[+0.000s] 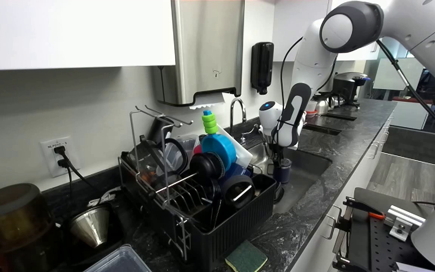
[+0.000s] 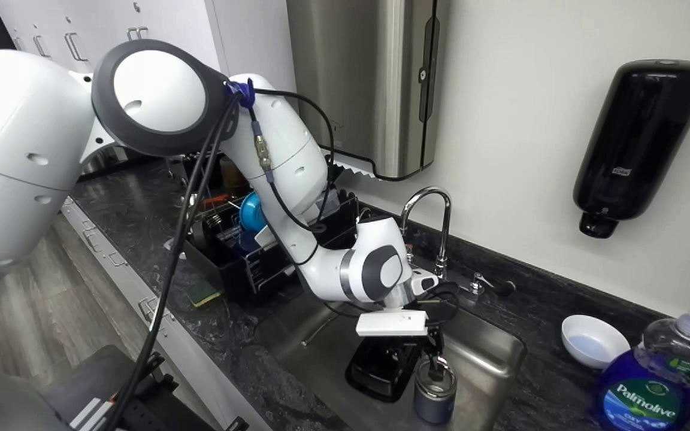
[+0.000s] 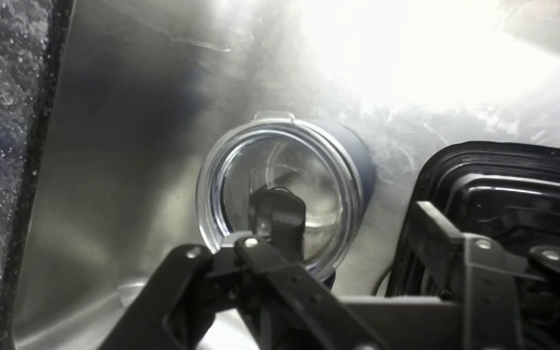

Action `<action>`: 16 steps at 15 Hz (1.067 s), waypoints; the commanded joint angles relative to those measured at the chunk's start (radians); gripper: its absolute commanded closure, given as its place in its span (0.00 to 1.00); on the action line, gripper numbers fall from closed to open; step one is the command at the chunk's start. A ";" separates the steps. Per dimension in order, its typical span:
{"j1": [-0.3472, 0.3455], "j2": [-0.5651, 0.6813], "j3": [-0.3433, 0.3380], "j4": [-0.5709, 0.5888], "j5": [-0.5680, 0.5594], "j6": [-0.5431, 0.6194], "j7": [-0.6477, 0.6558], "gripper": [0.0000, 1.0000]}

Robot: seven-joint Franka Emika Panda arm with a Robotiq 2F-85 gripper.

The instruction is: Take the lid and put it on the cup

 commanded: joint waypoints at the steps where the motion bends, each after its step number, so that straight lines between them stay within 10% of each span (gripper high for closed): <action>1: 0.011 -0.014 -0.019 -0.015 -0.024 0.028 -0.010 0.01; 8: -0.062 -0.169 0.035 -0.108 0.018 0.026 -0.087 0.00; 16: -0.424 -0.246 0.356 -0.115 0.344 -0.065 -0.559 0.00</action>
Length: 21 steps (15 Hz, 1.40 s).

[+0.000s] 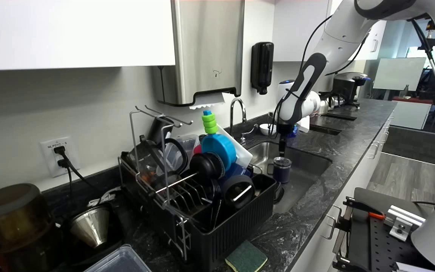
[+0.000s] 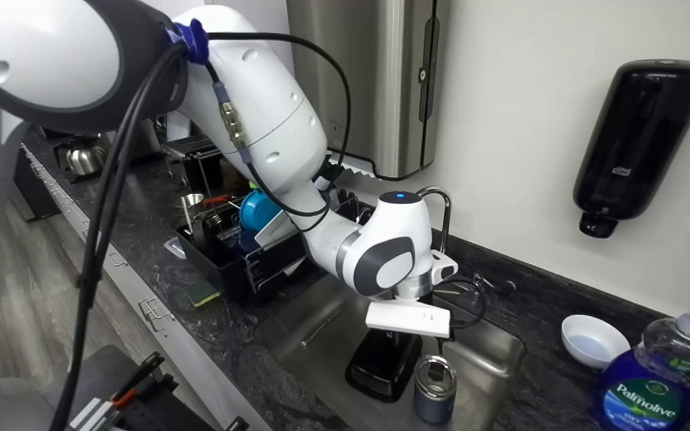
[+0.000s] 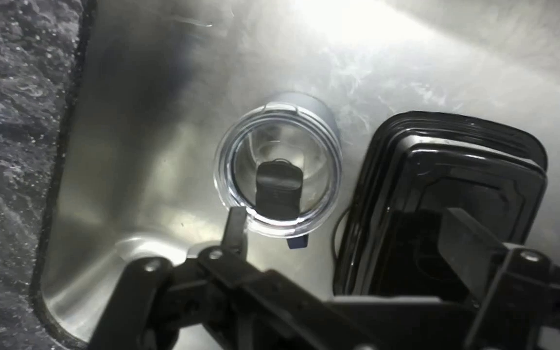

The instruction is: Take the lid and put it on the cup

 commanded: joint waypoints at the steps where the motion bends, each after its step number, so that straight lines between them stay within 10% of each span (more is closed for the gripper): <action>1: -0.135 0.007 0.127 0.034 0.146 -0.097 -0.188 0.00; 15: -0.169 0.183 0.088 0.393 0.310 -0.395 -0.312 0.00; 21: -0.177 0.258 0.093 0.491 0.309 -0.461 -0.313 0.55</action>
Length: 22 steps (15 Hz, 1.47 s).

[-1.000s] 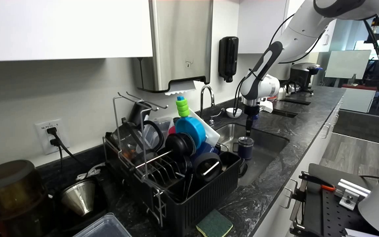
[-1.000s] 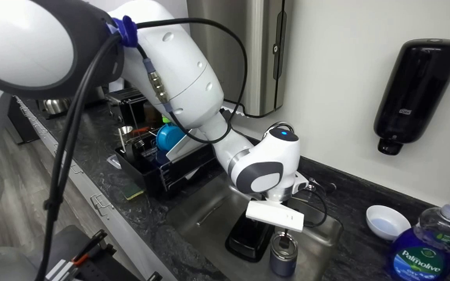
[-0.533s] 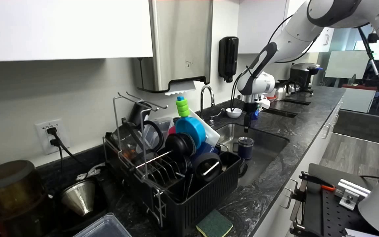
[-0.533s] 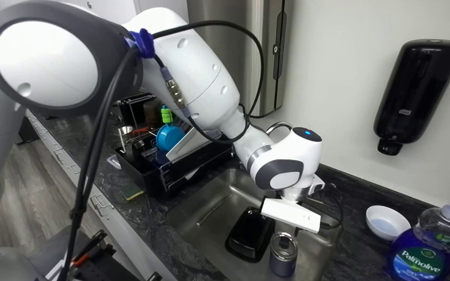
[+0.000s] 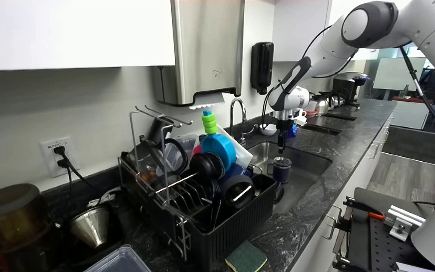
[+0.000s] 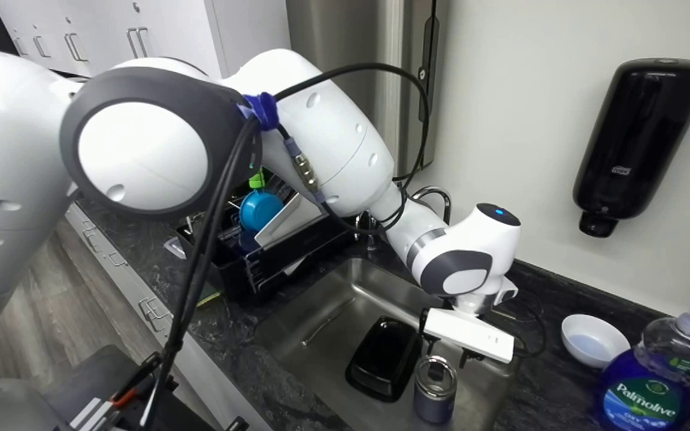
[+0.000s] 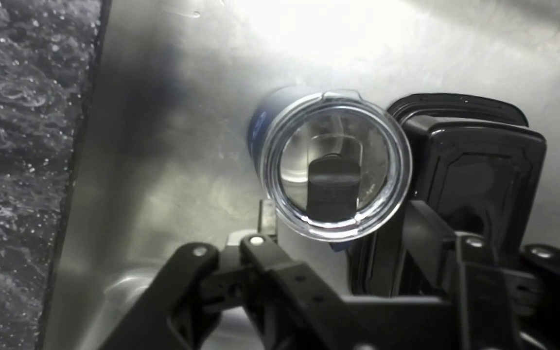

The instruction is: Take the lid and put it on the cup

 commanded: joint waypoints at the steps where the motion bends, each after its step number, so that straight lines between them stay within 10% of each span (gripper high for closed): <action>1: -0.008 0.035 0.008 0.050 0.024 -0.047 -0.032 0.61; 7: 0.000 0.045 0.011 0.041 0.021 -0.041 -0.023 0.99; 22: 0.041 0.046 -0.012 -0.004 0.004 0.012 0.016 1.00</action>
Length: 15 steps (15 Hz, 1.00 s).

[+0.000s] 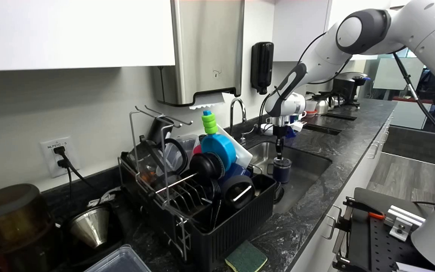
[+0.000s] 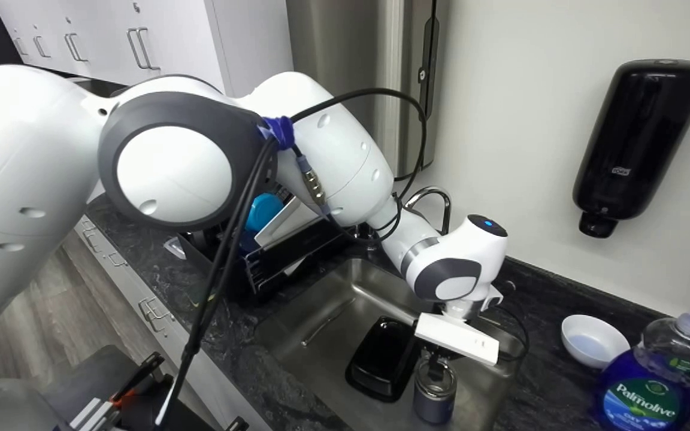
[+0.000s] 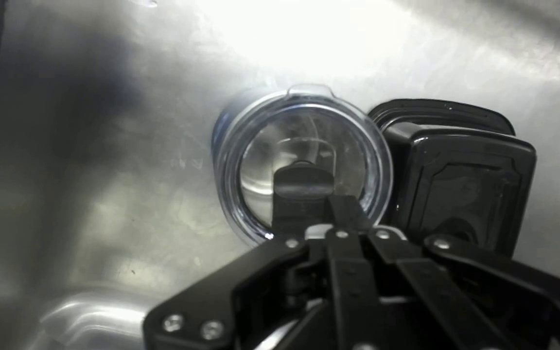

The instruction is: Take the lid and put it on the cup

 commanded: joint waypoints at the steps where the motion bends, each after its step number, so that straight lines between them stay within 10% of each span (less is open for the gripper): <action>1: 0.018 -0.009 -0.019 -0.031 0.003 0.036 0.011 1.00; 15: 0.035 -0.024 -0.020 -0.158 -0.015 0.330 0.047 1.00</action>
